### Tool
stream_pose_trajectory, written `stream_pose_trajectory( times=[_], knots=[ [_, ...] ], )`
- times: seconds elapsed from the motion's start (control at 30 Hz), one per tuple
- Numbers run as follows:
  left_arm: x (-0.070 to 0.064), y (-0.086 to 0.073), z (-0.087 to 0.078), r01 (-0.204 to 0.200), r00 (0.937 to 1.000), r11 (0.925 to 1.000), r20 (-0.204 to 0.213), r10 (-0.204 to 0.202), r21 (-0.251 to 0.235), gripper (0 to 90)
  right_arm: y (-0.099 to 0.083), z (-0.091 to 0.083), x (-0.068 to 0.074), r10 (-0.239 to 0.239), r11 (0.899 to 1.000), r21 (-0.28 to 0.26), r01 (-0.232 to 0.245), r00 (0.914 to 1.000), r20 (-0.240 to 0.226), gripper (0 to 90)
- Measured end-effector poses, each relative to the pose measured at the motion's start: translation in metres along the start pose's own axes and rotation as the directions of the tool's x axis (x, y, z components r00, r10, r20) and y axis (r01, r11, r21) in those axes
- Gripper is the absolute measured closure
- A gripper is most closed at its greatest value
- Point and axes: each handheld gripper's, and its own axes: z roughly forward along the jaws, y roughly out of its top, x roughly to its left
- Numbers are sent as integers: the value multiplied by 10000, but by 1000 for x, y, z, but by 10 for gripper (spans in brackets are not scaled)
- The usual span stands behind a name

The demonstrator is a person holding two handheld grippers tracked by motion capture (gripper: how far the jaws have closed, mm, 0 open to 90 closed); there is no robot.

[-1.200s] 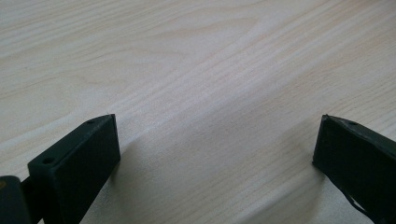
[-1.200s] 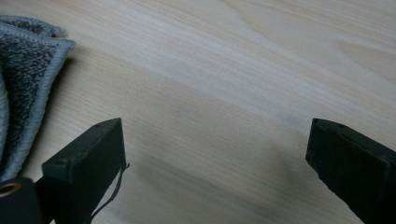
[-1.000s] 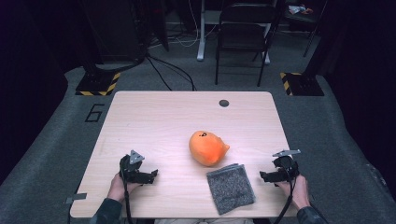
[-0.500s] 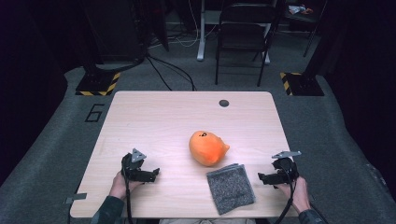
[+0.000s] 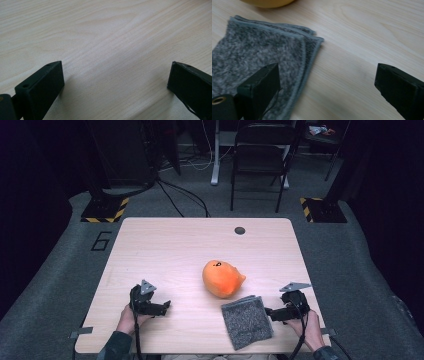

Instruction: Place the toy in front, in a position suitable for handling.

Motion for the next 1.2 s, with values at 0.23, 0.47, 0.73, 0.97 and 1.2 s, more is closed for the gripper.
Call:
stream_pose_trajectory(
  times=[0.23, 0.47, 0.73, 0.97, 1.2],
  knots=[
    [0, 0, 0, 6, 10000, 10000, -6, -6, 2, 2, 8, 4, 21, -493, 9988, 38, 495, 9978, -443, 39],
    [0, 0, 0, 25, 10000, 10000, -9, -25, 2, 1, 12, 8, 45, -938, 9953, 154, 956, 9913, -925, 31],
    [0, 0, 0, 25, 10000, 10000, -10, -25, 5, 1, 18, 21, 66, -1345, 9894, 371, 1402, 9828, -1265, 22],
    [0, 0, 0, 55, 10000, 10000, -46, -55, 1, 2, 19, 31, 78, -1808, 9804, 564, 1888, 9757, -1236, 23],
    [-1, -2, -1, 168, 9998, 9998, -90, -168, -49, 2, 13, 46, 79, -2205, 9650, 1228, 2319, 9703, -995, 176]
  ],
)
